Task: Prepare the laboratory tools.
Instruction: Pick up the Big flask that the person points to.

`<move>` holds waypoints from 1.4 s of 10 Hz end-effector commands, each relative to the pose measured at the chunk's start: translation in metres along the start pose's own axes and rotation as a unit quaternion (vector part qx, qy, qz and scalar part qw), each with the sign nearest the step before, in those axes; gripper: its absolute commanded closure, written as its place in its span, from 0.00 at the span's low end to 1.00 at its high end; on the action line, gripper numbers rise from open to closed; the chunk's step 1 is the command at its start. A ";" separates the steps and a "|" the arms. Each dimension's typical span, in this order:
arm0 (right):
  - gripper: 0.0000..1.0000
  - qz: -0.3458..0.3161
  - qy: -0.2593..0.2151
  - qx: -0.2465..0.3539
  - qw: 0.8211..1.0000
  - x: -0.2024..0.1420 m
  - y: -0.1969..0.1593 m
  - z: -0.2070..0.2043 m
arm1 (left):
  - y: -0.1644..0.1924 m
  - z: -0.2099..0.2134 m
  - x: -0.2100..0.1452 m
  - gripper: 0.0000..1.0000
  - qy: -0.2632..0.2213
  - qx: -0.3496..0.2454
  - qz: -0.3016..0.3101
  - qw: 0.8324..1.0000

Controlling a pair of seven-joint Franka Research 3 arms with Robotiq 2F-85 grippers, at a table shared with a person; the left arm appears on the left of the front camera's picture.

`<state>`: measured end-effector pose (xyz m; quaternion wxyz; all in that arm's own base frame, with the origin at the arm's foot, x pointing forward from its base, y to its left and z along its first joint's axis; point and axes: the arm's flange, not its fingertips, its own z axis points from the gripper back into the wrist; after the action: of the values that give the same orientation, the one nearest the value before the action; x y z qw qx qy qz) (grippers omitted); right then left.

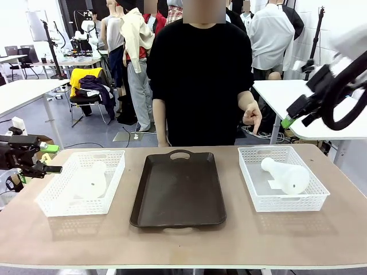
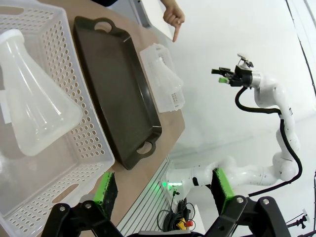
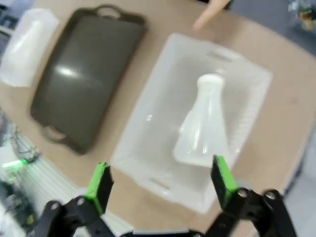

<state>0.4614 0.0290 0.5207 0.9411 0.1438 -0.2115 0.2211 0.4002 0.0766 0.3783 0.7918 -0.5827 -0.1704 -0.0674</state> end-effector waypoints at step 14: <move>0.00 0.010 0.200 -0.139 0.970 0.066 -0.044 -0.203 | 0.000 0.002 0.000 0.00 -0.002 -0.005 -0.003 1.000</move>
<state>0.5954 0.0859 0.3674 0.9712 -0.0155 -0.0463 0.2332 0.4008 0.0772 0.3775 0.7920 -0.5827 -0.1698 -0.0665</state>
